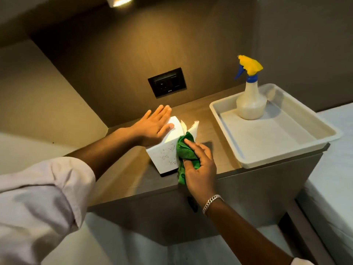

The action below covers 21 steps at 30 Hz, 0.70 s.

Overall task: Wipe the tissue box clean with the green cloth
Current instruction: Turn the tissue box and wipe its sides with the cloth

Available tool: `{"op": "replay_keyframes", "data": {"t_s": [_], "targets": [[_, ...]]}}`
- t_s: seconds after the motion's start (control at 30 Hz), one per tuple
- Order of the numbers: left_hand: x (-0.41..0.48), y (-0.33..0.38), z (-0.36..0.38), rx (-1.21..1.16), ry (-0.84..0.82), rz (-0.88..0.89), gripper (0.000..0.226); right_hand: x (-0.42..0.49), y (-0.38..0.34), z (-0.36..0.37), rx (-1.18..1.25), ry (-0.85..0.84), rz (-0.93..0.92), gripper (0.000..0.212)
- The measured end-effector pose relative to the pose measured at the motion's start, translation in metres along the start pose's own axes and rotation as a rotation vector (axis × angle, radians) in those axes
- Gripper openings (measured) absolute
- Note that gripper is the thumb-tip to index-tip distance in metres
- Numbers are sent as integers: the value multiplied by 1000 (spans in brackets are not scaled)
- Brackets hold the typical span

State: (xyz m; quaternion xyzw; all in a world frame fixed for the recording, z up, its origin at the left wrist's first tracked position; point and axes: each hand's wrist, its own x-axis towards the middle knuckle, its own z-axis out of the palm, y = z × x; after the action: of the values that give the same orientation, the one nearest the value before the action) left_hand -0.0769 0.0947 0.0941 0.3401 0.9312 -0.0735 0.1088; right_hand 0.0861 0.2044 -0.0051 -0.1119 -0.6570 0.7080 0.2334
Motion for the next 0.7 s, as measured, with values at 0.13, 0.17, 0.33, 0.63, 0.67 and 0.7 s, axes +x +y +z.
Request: {"op": "replay_keyframes", "data": {"t_s": [0.13, 0.17, 0.33, 0.63, 0.67, 0.7], "targets": [[6, -10, 2, 55, 88, 334, 63, -2, 2, 21, -83, 152, -29, 51], [10, -12, 2, 62, 100, 397, 62, -2, 3, 28, -123, 202, -43, 51], [21, -15, 5, 14, 143, 603, 58, -18, 11, 76, -363, 399, -139, 61], [28, -20, 14, -37, 170, 632, 61, -16, 33, 90, -290, 627, -13, 55], [28, -20, 14, -39, 170, 629, 62, -12, 29, 94, -275, 660, 5, 54], [29, -19, 14, -39, 173, 628, 62, -12, 26, 101, -292, 670, -12, 55]]}}
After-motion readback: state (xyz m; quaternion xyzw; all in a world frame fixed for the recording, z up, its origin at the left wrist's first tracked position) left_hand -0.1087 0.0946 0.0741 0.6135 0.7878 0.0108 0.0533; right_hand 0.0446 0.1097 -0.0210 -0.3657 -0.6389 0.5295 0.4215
